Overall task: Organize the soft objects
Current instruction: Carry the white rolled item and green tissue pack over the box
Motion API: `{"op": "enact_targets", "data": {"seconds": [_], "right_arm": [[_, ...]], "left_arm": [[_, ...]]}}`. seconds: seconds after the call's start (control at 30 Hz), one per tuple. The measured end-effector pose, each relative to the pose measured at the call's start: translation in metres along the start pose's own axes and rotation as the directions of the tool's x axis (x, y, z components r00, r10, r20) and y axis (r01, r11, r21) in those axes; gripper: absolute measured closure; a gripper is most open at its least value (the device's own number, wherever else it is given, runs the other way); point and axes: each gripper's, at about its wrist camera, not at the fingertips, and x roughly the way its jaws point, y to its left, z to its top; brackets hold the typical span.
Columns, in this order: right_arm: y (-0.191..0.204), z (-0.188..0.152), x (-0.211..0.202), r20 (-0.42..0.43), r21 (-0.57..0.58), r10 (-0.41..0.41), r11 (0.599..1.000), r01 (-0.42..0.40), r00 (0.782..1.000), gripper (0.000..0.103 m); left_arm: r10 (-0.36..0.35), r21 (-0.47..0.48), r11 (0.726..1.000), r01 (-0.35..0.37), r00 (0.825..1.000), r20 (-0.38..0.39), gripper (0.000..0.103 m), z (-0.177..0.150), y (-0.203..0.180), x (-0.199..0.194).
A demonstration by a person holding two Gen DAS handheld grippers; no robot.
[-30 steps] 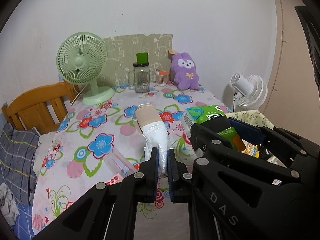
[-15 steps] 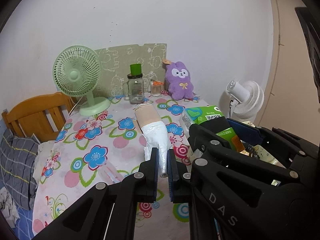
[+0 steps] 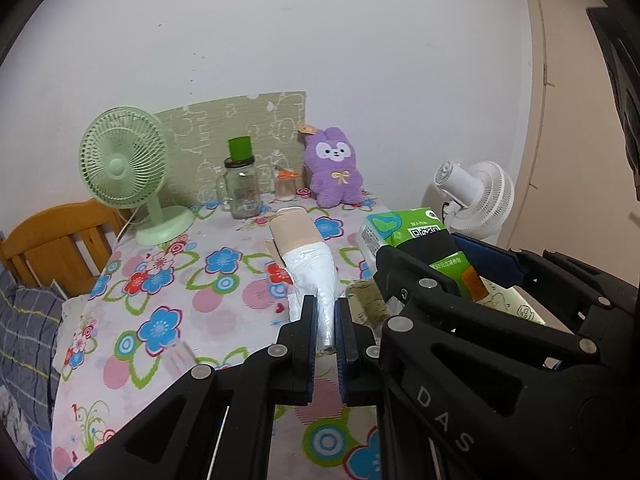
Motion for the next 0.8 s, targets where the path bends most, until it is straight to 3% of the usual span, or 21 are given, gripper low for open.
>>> {"op": "enact_targets", "data": {"seconds": [0.8], "right_arm": [[-0.07, -0.007, 0.012, -0.015, 0.037, -0.089, 0.995, 0.089, 0.996, 0.054]], "left_arm": [[-0.094, 0.04, 0.995, 0.096, 0.994, -0.052, 0.097, 0.006, -0.057, 0.042]]}}
